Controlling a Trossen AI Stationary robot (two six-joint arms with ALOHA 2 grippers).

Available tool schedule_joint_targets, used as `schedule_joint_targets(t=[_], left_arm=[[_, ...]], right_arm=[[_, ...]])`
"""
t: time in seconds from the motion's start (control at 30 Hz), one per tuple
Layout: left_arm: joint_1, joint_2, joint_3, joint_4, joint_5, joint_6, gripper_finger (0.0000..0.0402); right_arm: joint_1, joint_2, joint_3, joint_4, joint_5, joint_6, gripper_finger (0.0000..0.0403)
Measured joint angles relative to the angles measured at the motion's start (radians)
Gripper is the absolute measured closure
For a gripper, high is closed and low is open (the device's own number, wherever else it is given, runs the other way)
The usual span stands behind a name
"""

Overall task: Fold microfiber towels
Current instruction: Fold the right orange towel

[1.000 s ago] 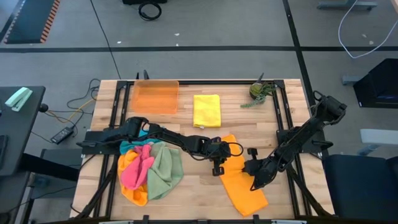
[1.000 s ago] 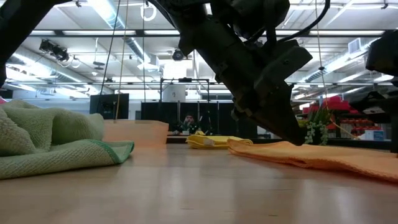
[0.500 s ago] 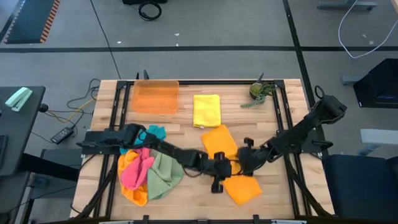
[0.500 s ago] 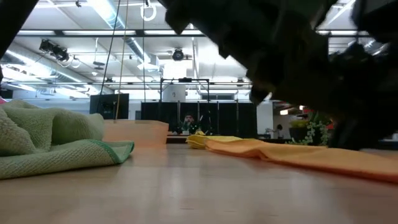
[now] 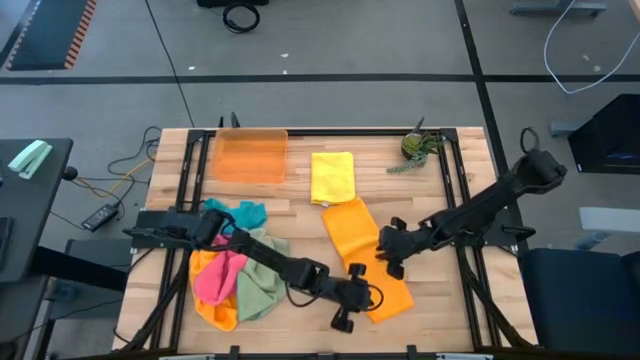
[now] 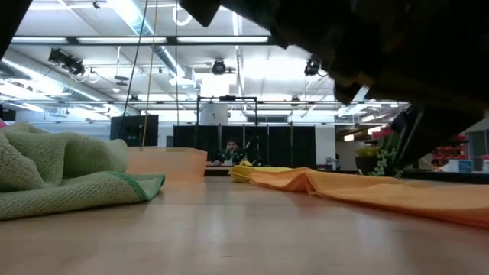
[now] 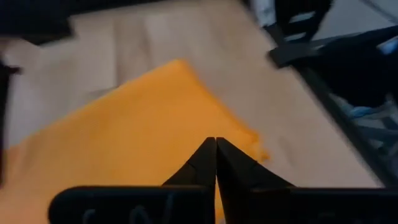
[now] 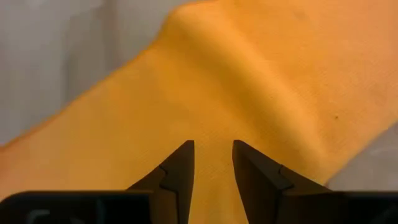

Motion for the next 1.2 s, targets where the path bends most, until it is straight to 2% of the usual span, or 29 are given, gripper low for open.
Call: schedule_joint_targets(t=[0.17,0.27,0.4,0.5,0.73,0.9,1.2], left_arm=[[-0.017,0.0,0.0,0.02,0.004,-0.004,0.0322],[-0.024,0.008,0.0,0.056,0.004,-0.008,0.0285],[-0.029,0.027,-0.001,0.065,0.006,-0.005,0.0245],[-0.028,0.037,0.0,0.075,0.009,-0.018,0.0229],[-0.02,0.078,-0.001,0.102,0.026,-0.059,0.0232],[-0.014,0.093,0.0,0.103,0.065,-0.061,0.0243],[-0.01,0.127,0.0,0.126,0.084,-0.088,0.0295]], right_arm=[[0.069,-0.139,0.0,-0.16,-0.001,0.011,0.0285],[0.147,-0.204,0.0,-0.233,0.002,0.075,0.0285],[0.28,-0.235,0.001,-0.245,0.055,0.17,0.0285],[0.366,-0.229,0.001,-0.244,0.104,0.228,0.0285],[0.467,-0.226,0.002,-0.25,0.187,0.326,0.0285],[0.474,-0.224,0.002,-0.25,0.206,0.337,0.0285],[0.474,-0.225,0.002,-0.252,0.206,0.336,0.0285]])
